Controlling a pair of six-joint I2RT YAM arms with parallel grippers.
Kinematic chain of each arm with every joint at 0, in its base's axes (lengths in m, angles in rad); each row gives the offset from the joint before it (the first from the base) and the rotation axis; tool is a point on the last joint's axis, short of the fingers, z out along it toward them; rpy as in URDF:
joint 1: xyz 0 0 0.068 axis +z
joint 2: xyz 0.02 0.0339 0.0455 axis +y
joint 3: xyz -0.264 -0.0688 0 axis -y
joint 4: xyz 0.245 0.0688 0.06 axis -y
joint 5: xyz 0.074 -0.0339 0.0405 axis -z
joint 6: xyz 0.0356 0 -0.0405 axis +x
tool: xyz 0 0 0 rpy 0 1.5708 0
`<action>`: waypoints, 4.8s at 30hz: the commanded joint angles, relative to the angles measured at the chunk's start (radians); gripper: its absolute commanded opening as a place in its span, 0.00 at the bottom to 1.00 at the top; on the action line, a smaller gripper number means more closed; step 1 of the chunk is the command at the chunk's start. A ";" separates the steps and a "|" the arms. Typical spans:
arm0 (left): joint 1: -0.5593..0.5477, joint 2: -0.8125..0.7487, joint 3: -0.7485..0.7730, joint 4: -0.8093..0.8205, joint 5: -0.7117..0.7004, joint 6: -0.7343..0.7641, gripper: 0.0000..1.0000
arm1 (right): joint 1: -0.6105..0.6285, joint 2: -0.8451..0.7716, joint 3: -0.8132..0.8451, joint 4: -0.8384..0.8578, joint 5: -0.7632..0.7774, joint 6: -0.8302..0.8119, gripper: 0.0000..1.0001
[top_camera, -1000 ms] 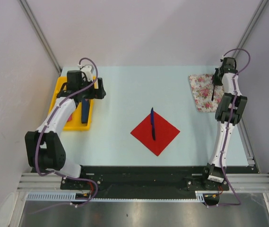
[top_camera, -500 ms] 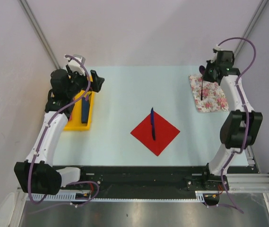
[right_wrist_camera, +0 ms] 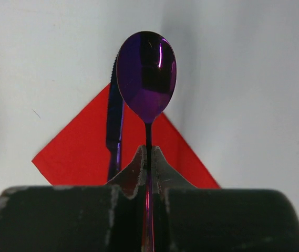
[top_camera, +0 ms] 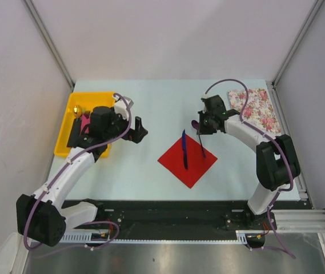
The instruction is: Place the utensils on the paper napkin and roll it up
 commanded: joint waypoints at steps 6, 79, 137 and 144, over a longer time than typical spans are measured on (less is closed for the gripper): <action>-0.038 0.022 -0.017 0.029 -0.025 -0.028 0.99 | 0.102 0.010 -0.074 0.132 0.134 0.133 0.00; -0.385 -0.035 -0.212 0.076 0.161 0.448 0.99 | -0.041 -0.142 -0.039 -0.067 -0.341 -0.095 0.79; -0.762 0.688 0.035 0.188 0.193 0.660 0.35 | -0.323 -0.027 -0.203 -0.320 -0.858 -0.399 0.70; -0.745 0.680 0.038 0.162 0.213 0.667 0.17 | -0.332 -0.021 -0.203 -0.319 -0.863 -0.396 0.70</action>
